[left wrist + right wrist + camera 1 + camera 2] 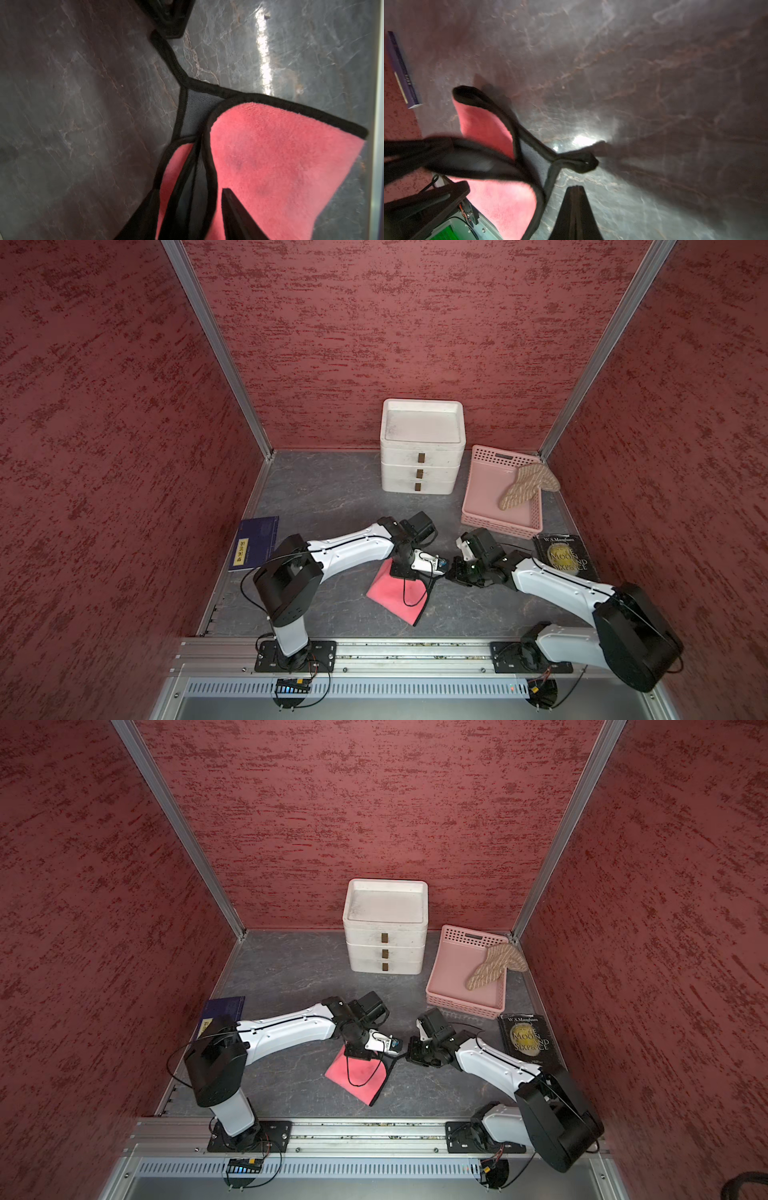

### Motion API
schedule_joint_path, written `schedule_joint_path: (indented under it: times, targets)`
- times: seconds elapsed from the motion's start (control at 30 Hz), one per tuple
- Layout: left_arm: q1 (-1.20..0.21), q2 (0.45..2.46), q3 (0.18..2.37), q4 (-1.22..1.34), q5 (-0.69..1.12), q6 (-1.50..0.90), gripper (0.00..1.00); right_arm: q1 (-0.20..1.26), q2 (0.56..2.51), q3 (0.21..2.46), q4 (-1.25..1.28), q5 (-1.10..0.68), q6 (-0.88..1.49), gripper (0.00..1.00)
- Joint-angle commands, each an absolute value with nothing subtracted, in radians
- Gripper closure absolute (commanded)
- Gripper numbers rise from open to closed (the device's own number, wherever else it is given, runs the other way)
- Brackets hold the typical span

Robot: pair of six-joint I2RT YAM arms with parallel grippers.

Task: Fold the square dishcloth
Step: Fold the cleaning item at the center of the board, then smooth out the cleaning item at the center of the board.

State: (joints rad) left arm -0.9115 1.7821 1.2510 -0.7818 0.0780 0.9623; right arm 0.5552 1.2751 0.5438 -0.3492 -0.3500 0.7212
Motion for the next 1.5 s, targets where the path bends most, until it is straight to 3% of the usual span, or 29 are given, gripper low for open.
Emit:
schedule_joint_path:
  times: [0.0, 0.1, 0.23, 0.43, 0.63, 0.9, 1.07, 1.27, 1.47]
  targets:
    - [-0.889, 1.803, 1.242, -0.606, 0.008, 0.982, 0.32, 0.56, 1.206, 0.549, -0.368, -0.309, 0.706, 0.96]
    - [-0.851, 1.779, 1.226, -0.515, -0.024, 0.985, 0.32, 0.592, 1.157, 0.564, -0.397, -0.293, 0.711, 0.95]
    - [-0.797, 1.717, 1.185, -0.471, -0.049, 0.991, 0.39, 0.696, 1.116, 0.598, -0.39, -0.294, 0.746, 0.97]
    - [-0.746, 1.623, 1.1, -0.541, 0.123, 0.902, 0.47, 0.836, 1.158, 0.594, -0.167, -0.343, 0.849, 0.99]
    - [-0.737, 1.602, 1.059, -0.62, 0.342, 0.779, 0.59, 0.897, 1.354, 0.551, 0.118, -0.399, 0.932, 1.0]
    - [-0.752, 1.844, 1.071, -0.502, 0.057, 0.738, 0.68, 0.896, 1.647, 0.517, 0.347, -0.41, 1.018, 1.0]
    - [-0.735, 1.918, 1.028, -0.413, -0.122, 0.784, 0.69, 0.896, 1.628, 0.48, 0.391, -0.404, 1.024, 1.0]
    - [-0.669, 1.837, 0.981, -0.401, -0.135, 0.806, 0.68, 0.914, 1.505, 0.473, 0.409, -0.381, 1.037, 1.0]
    - [-0.603, 1.742, 0.949, -0.383, -0.111, 0.805, 0.65, 0.997, 1.645, 0.499, 0.586, -0.394, 1.108, 1.0]
